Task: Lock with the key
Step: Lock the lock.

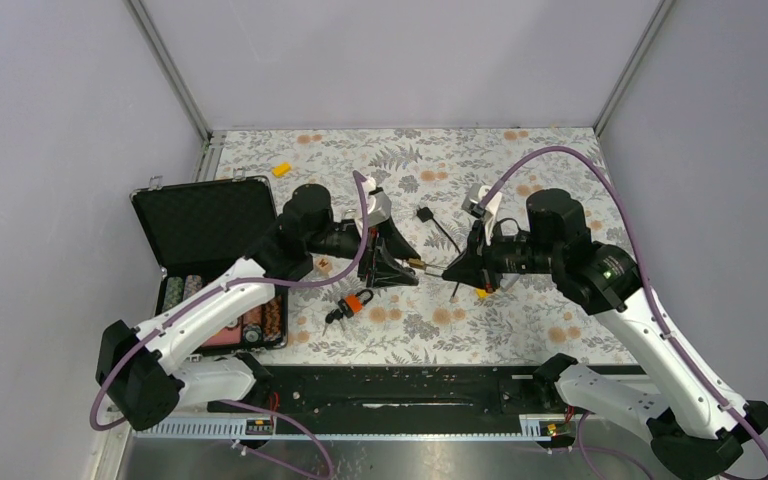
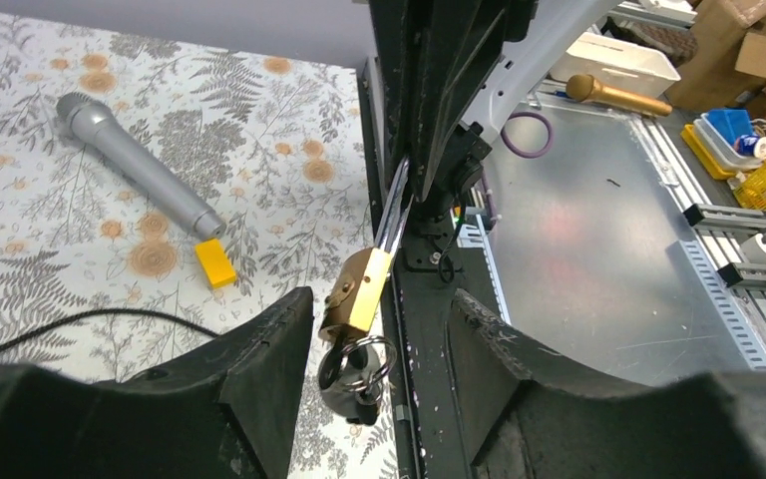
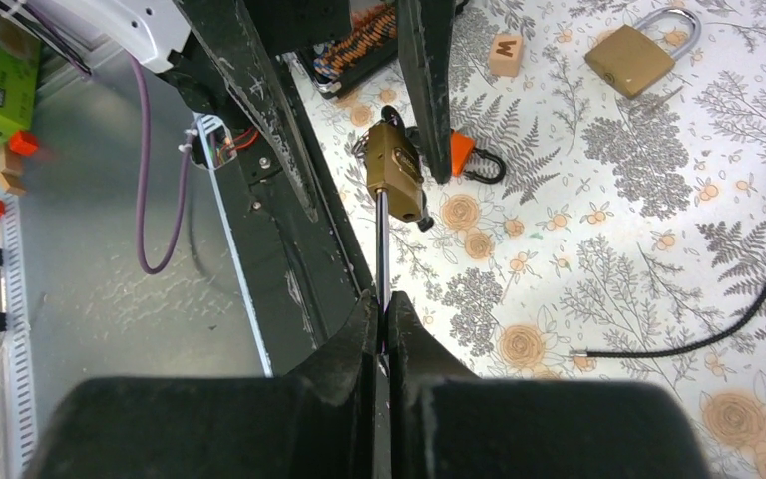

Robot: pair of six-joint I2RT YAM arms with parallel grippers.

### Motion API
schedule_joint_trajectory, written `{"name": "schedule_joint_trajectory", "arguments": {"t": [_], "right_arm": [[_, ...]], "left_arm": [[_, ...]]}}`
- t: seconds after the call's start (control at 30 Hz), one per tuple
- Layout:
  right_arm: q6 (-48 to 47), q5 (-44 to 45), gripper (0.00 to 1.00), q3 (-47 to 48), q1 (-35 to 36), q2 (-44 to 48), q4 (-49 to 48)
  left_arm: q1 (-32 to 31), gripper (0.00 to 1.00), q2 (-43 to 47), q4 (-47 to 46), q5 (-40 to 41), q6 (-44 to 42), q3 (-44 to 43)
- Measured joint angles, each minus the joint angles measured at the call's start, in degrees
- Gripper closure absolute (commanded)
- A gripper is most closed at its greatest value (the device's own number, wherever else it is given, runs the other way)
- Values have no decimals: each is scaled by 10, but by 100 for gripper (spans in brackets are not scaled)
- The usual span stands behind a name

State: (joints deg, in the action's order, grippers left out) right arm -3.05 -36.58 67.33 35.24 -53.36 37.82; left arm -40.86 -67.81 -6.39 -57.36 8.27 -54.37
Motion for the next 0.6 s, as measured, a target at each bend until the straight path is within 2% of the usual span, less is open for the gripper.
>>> {"name": "schedule_joint_trajectory", "arguments": {"t": [0.13, 0.27, 0.5, 0.6], "right_arm": [[-9, 11, 100, 4, 0, 0, 10], [-13, 18, 100, 7, 0, 0, 24], [-16, 38, 100, 12, 0, 0, 28], [-16, 47, 100, 13, -1, 0, 28]], "left_arm": [[0, 49, -1, 64, 19, -41, -24], [3, 57, 0, 111, 53, -65, -34], [29, 70, 1, 147, 83, -66, -37], [43, 70, 8, 148, 97, -54, -37]]}}
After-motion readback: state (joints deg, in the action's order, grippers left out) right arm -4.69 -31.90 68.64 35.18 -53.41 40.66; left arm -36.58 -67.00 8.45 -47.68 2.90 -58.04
